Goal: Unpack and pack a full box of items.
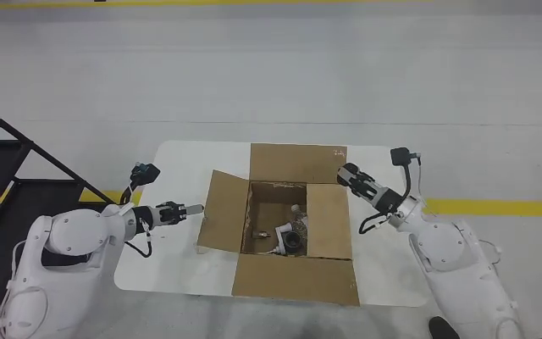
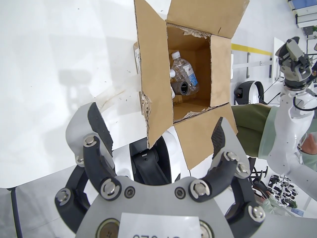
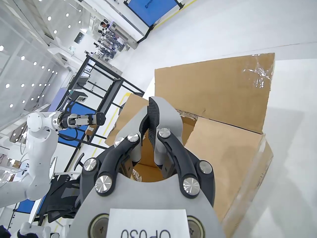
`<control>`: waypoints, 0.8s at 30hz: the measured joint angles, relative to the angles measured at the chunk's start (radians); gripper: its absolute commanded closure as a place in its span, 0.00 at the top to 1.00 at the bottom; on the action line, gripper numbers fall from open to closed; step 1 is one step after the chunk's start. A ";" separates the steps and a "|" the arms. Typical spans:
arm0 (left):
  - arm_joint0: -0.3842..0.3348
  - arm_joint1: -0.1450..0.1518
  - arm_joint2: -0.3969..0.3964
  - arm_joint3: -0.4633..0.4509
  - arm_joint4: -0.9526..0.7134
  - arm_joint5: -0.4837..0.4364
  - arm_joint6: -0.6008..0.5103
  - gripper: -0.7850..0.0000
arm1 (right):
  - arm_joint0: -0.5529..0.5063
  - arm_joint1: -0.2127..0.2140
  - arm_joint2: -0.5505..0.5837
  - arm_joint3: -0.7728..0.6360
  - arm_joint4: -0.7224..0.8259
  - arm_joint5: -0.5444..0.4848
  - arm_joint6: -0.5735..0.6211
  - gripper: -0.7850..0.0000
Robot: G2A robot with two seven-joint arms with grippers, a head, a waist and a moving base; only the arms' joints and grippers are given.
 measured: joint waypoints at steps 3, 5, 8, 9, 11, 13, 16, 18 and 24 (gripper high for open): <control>0.002 0.000 0.001 0.002 -0.002 0.001 0.005 1.00 | -0.016 -0.002 0.012 -0.005 -0.033 -0.007 -0.090 0.00; 0.013 -0.001 0.005 0.013 0.009 0.015 0.050 0.91 | -0.024 -0.002 0.032 0.000 -0.055 -0.001 -0.138 0.00; 0.015 -0.003 0.023 0.036 0.051 0.075 0.111 0.00 | -0.038 0.002 0.072 0.010 -0.072 0.000 -0.174 0.00; 0.012 -0.003 0.030 0.046 0.057 0.096 0.124 0.00 | -0.044 0.003 0.086 0.014 -0.077 0.002 -0.182 0.00; 0.000 -0.005 0.048 0.071 0.071 0.141 0.148 0.00 | -0.059 0.006 0.119 0.023 -0.081 0.004 -0.199 0.00; -0.012 -0.006 0.067 0.090 0.104 0.177 0.173 0.00 | -0.076 0.008 0.151 0.028 -0.079 -0.002 -0.219 0.00; -0.024 -0.004 0.099 0.110 0.198 0.197 0.215 0.00 | -0.099 0.010 0.185 0.032 -0.074 -0.005 -0.234 0.00; -0.031 -0.003 0.132 0.130 0.280 0.211 0.230 0.00 | -0.114 0.011 0.203 0.032 -0.074 -0.001 -0.239 0.00; -0.067 -0.007 0.229 0.176 0.440 0.222 0.225 0.00 | -0.136 0.011 0.217 0.025 -0.079 -0.005 -0.247 0.00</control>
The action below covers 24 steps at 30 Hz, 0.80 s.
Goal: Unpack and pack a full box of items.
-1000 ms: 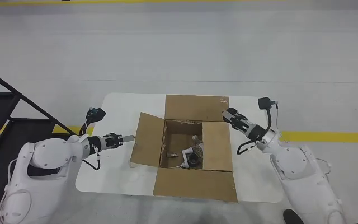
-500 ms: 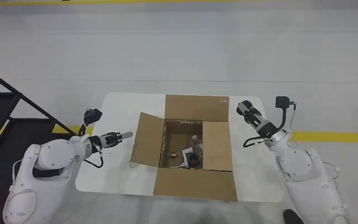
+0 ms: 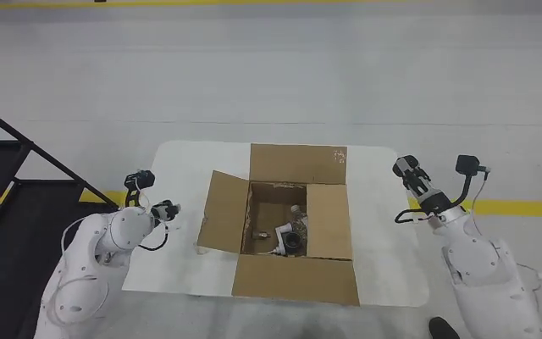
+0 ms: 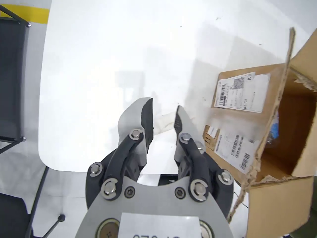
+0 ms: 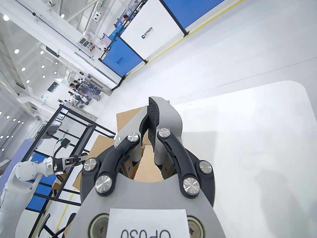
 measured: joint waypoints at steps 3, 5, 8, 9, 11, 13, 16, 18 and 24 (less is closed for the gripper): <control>-0.015 -0.004 0.035 0.028 0.015 -0.024 -0.018 0.00 | -0.004 -0.001 -0.003 0.002 -0.017 0.003 -0.007 0.00; -0.026 -0.007 0.055 0.046 0.000 -0.051 -0.041 0.00 | -0.005 -0.002 -0.006 0.007 -0.023 0.004 -0.013 0.00; -0.042 -0.011 0.071 0.055 -0.060 -0.100 -0.075 0.00 | -0.003 -0.003 -0.010 0.021 -0.028 0.006 -0.015 0.00; -0.044 -0.012 0.072 0.053 -0.080 -0.114 -0.082 0.00 | -0.003 -0.004 -0.012 0.025 -0.031 0.008 -0.015 0.00; -0.048 -0.013 0.070 0.041 -0.118 -0.139 -0.098 0.00 | -0.003 -0.004 -0.017 0.037 -0.063 0.014 -0.014 0.00; -0.047 -0.012 0.067 0.025 -0.123 -0.158 -0.100 0.00 | -0.005 -0.007 -0.025 0.054 -0.089 0.010 -0.017 0.00; -0.043 -0.009 0.057 0.004 -0.134 -0.172 -0.109 0.00 | -0.007 -0.008 -0.009 0.107 -0.008 0.004 -0.040 0.00; -0.040 -0.008 0.048 -0.007 -0.147 -0.180 -0.119 0.00 | -0.008 -0.005 -0.001 0.142 0.005 0.025 -0.050 0.00; -0.032 -0.006 0.045 -0.049 -0.198 -0.215 -0.154 0.00 | 0.008 -0.009 -0.045 0.241 -0.183 0.033 -0.069 0.00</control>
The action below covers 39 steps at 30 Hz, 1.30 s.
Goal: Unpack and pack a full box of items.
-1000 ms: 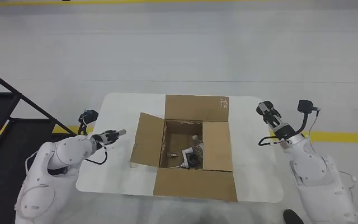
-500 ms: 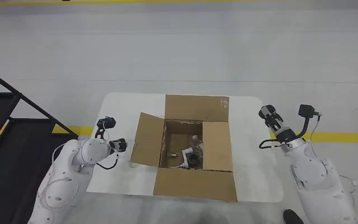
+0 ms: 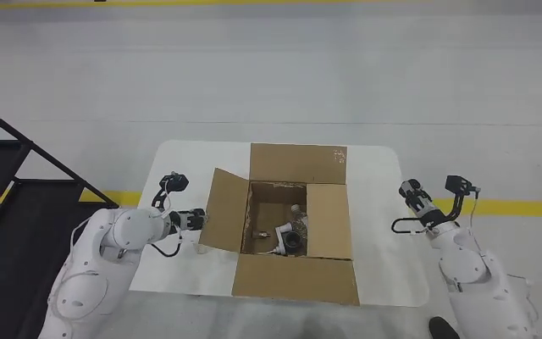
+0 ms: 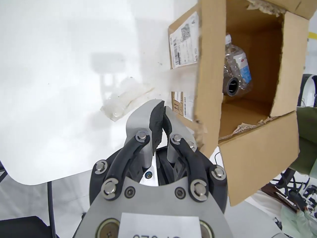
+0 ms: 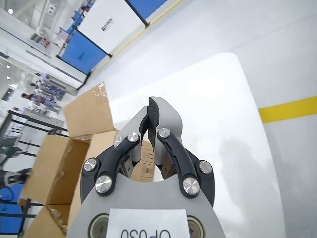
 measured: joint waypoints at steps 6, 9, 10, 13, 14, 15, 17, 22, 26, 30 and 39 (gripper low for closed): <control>-0.009 -0.001 0.018 -0.057 -0.034 -0.018 -0.016 0.00 | 0.047 -0.016 -0.111 0.063 -0.029 -0.030 0.026 0.00; -0.022 -0.003 0.031 -0.090 -0.057 -0.017 -0.021 0.00 | 0.066 -0.023 -0.144 0.078 -0.028 -0.049 0.029 0.00; -0.026 -0.004 0.036 -0.101 -0.062 -0.016 -0.022 0.00 | 0.069 -0.024 -0.146 0.079 -0.029 -0.051 0.026 0.00; -0.039 -0.008 0.062 -0.130 -0.072 -0.014 -0.018 0.00 | 0.071 -0.024 -0.128 0.072 -0.009 -0.052 0.005 0.00; -0.045 -0.010 0.079 -0.139 -0.070 -0.015 -0.011 0.00 | 0.068 -0.022 -0.111 0.063 0.003 -0.052 -0.001 0.00; -0.050 -0.012 0.095 -0.144 -0.066 -0.017 -0.004 0.00 | 0.065 -0.020 -0.097 0.055 0.009 -0.052 -0.004 0.00; -0.063 -0.018 0.135 -0.146 -0.051 -0.017 0.017 0.00 | 0.056 -0.016 -0.060 0.031 0.020 -0.046 -0.008 0.00; -0.099 -0.037 0.245 -0.135 0.005 -0.010 0.078 0.00 | 0.029 -0.009 0.014 -0.036 0.058 -0.030 -0.010 0.00; -0.129 -0.054 0.337 -0.097 0.070 -0.016 0.124 0.00 | 0.002 -0.005 0.058 -0.096 0.070 -0.018 -0.011 0.00; -0.156 -0.067 0.397 -0.038 0.134 -0.014 0.154 0.00 | -0.016 -0.002 0.084 -0.130 0.060 -0.015 0.004 0.00; -0.201 -0.090 0.461 0.063 0.187 -0.003 0.164 0.00 | -0.012 -0.002 0.091 -0.139 0.075 -0.018 0.035 0.00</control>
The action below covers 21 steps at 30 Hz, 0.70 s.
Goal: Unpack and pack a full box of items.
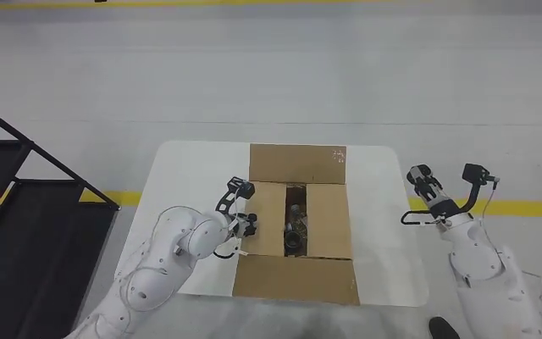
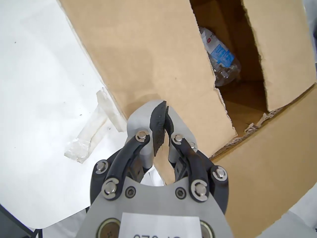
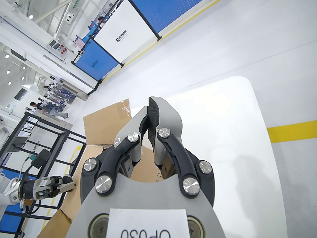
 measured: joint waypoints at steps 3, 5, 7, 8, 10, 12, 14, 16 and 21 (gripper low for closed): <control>-0.006 -0.004 0.001 0.007 -0.002 0.002 -0.004 0.00 | 0.018 0.000 -0.009 0.011 0.007 -0.006 0.031 0.00; -0.008 -0.005 -0.009 -0.001 -0.017 0.003 -0.013 0.00 | 0.037 0.000 -0.019 0.022 0.010 -0.009 0.056 0.00; -0.008 -0.003 -0.024 -0.016 -0.031 0.000 -0.023 0.49 | 0.059 0.000 -0.027 0.032 0.003 -0.010 0.077 0.00; -0.005 -0.001 -0.036 -0.030 -0.036 -0.002 -0.028 0.92 | 0.076 0.001 -0.033 0.041 -0.002 -0.010 0.088 0.00; 0.005 0.004 -0.061 -0.063 -0.049 -0.009 -0.039 1.00 | 0.108 0.000 -0.045 0.060 -0.006 -0.009 0.105 0.00; 0.017 0.010 -0.086 -0.093 -0.053 -0.023 -0.050 1.00 | 0.141 0.000 -0.056 0.081 -0.012 -0.010 0.120 0.00; 0.035 0.017 -0.123 -0.125 -0.064 -0.029 -0.058 1.00 | 0.186 0.000 -0.072 0.117 -0.027 -0.015 0.136 0.00; 0.051 0.024 -0.156 -0.153 -0.067 -0.032 -0.066 1.00 | 0.231 -0.001 -0.092 0.159 -0.044 -0.022 0.149 0.00; 0.106 0.044 -0.268 -0.212 -0.103 -0.043 -0.078 1.00 | 0.377 -0.010 -0.176 0.315 -0.101 -0.054 0.178 0.00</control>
